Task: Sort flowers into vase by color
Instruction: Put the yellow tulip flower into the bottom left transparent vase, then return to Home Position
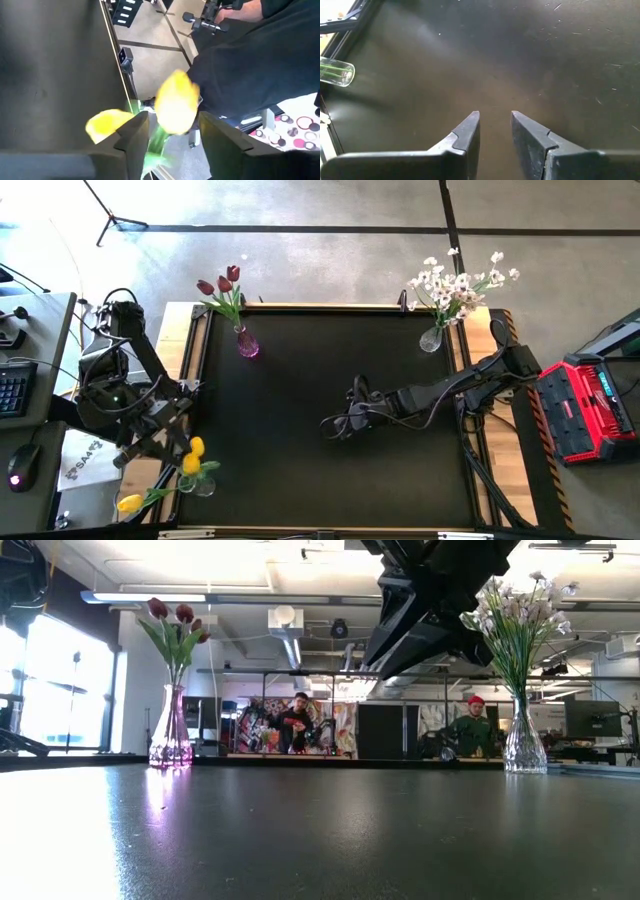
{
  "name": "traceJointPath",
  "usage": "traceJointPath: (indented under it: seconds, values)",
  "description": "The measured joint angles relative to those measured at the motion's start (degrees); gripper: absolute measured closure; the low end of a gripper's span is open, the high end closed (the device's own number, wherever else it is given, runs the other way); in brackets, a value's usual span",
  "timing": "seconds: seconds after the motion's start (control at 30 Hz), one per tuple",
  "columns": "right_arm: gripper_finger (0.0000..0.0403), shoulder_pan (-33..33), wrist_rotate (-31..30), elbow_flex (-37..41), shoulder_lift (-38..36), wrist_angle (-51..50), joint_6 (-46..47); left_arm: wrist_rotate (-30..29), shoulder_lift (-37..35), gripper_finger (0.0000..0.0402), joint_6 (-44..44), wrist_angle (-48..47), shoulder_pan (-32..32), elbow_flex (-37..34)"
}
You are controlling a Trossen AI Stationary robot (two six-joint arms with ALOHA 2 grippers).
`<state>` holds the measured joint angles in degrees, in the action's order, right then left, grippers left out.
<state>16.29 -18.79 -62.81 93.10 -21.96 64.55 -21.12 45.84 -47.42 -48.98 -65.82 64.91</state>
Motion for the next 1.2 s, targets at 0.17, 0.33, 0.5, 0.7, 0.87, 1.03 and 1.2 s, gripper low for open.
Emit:
traceJointPath:
  seconds: [0.17, 0.33, 0.5, 0.7, 0.87, 1.03, 1.2]
  values:
    - [0.0304, 0.0, 0.0, 0.0, 0.0, 0.0, 0.0, 0.1, 0.0, 0.0223, 1.3, -0.2, 0.0, 0.0]
    - [0.0304, 0.0, 0.2, 0.0, 0.0, 0.0, 0.0, -1.8, -1.4, 0.0222, 3.1, 2.5, 0.0, 0.0]
    - [0.0304, 0.1, 0.2, 0.0, 0.0, 4.8, -2.3, -11.7, -4.0, 0.0222, 5.8, 4.0, 0.0, 1.0]
    - [0.0304, 0.9, 0.2, -2.2, -0.4, 16.9, -13.2, -28.3, -6.2, 0.0222, 9.0, 3.9, 0.5, 1.1]
    - [0.0315, 2.1, -0.2, -5.3, -4.5, 16.6, -22.4, -33.2, -5.2, 0.0223, 15.5, 3.8, 4.9, 1.1]
    - [0.0385, 3.8, 5.6, -5.8, -13.8, 17.7, -38.7, -31.5, -3.7, 0.0239, 15.9, 6.5, 12.9, 0.4]
    - [0.0389, 3.9, 3.1, -5.8, -24.0, 13.0, -48.6, -27.7, -1.5, 0.0260, 21.0, 15.3, 21.7, -3.2]
